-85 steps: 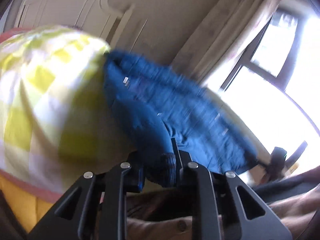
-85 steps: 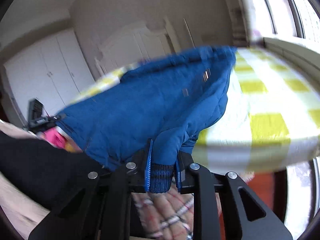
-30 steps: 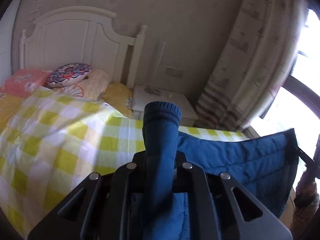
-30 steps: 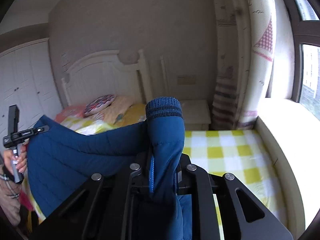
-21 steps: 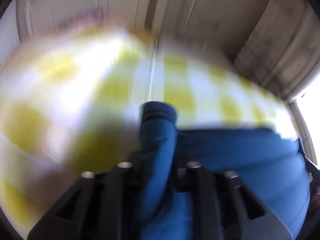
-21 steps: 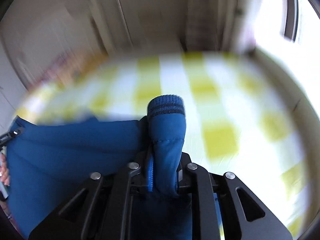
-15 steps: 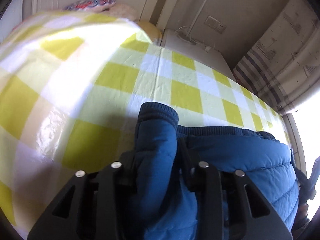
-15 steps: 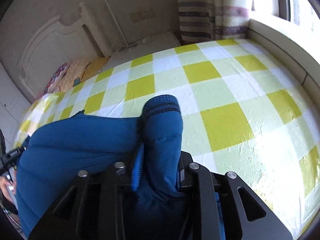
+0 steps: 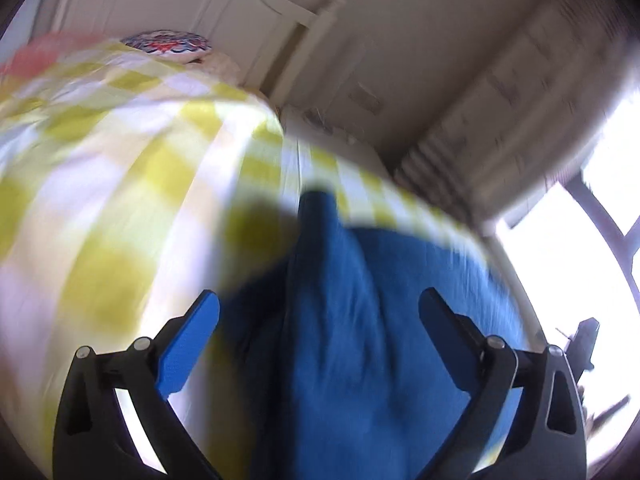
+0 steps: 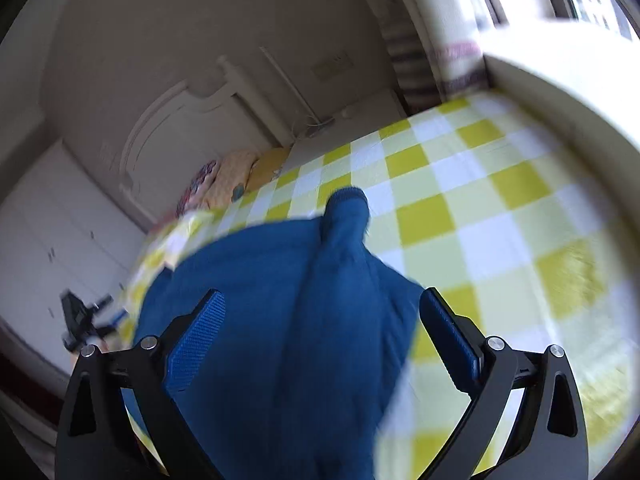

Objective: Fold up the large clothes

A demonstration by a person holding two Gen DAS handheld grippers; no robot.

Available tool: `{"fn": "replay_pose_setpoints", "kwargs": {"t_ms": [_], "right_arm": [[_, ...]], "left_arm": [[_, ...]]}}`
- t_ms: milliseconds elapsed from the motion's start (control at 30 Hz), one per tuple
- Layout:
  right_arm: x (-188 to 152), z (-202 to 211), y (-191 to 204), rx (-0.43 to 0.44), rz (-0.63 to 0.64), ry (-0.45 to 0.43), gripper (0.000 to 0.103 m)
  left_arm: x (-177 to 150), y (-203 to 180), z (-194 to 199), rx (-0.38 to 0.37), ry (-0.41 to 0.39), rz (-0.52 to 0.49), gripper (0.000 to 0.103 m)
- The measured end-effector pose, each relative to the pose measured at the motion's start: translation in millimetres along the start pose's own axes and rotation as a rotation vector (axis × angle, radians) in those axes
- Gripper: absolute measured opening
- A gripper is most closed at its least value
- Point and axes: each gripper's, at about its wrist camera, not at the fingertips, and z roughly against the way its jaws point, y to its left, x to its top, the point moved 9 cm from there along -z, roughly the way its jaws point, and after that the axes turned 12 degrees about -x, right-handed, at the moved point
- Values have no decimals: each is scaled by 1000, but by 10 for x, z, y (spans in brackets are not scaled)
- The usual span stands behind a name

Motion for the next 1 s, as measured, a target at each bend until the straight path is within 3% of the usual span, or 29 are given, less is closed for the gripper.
{"fn": "replay_pose_setpoints", "kwargs": {"t_ms": [100, 233, 300, 367, 400, 467, 567, 600, 633, 700, 800, 1000], "right_arm": [[-558, 218, -143, -38, 14, 32, 95], [-977, 245, -148, -15, -8, 41, 91], [-1039, 173, -91, 17, -13, 58, 88], [-1068, 69, -5, 30, -5, 74, 79], [-1044, 38, 46, 39, -2, 62, 72], [-1043, 55, 109, 27, 3, 29, 68], [-1052, 29, 156, 6, 6, 7, 63], [-1073, 23, 158, 0, 6, -2, 61], [-1090, 35, 174, -5, 8, -7, 58], [-1112, 55, 252, -13, 31, -14, 55], [-1196, 109, 360, -46, 98, -9, 54], [-1443, 280, 457, -24, 135, 28, 53]], "left_arm": [[-616, -77, 234, 13, 67, -43, 99], [-1130, -184, 216, -21, 119, -56, 100], [-1215, -199, 89, 14, 134, -77, 100], [-1200, -276, 5, 0, 127, -87, 100], [-1176, -312, -27, 0, 120, -77, 100], [-1151, -338, -54, -6, 94, -56, 98], [-1154, -331, -25, 28, 44, -59, 68], [-1162, -325, 26, 40, 28, -64, 49], [-1186, -324, 106, 35, 21, -59, 41], [-1234, -326, 225, -1, 8, -35, 35], [-1380, -370, 371, 35, 8, -61, 35], [-1606, -362, 664, 44, 18, -49, 36]]}}
